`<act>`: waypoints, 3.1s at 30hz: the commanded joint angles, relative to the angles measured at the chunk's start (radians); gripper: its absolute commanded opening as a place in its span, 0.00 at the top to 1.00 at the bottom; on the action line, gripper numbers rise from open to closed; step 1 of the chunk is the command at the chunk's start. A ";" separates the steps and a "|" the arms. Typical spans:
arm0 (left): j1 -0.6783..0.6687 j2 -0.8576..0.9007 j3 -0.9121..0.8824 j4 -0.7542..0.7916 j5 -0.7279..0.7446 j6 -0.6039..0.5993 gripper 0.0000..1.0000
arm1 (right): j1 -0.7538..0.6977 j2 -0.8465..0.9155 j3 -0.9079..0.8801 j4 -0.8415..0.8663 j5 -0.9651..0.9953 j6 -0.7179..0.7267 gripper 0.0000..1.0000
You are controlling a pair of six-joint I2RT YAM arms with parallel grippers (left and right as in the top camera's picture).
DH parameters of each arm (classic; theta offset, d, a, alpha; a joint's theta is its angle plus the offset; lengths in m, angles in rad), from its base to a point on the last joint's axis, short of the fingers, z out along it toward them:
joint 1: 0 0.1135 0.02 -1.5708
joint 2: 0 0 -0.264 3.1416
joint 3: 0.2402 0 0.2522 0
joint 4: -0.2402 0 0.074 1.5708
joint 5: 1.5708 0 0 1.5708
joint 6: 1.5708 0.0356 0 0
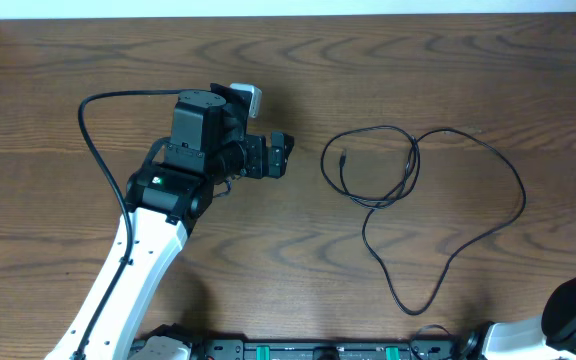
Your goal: Untangle cables
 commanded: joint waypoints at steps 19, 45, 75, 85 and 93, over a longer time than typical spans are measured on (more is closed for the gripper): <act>0.003 0.005 0.022 -0.003 -0.010 -0.008 0.00 | 0.016 0.086 0.019 -0.060 -0.156 0.109 0.99; 0.003 0.005 0.022 -0.003 -0.010 -0.008 0.00 | 0.003 0.002 0.019 0.137 -0.213 0.110 0.99; 0.003 0.005 0.022 -0.003 -0.010 -0.008 0.00 | -0.128 0.106 0.023 0.243 -0.006 0.023 0.99; 0.003 0.005 0.022 -0.003 -0.010 -0.008 0.00 | -0.067 0.148 0.023 0.122 -0.129 0.023 0.99; 0.003 0.005 0.022 -0.003 -0.010 -0.008 0.00 | -0.026 0.253 0.023 0.001 -0.370 0.175 0.99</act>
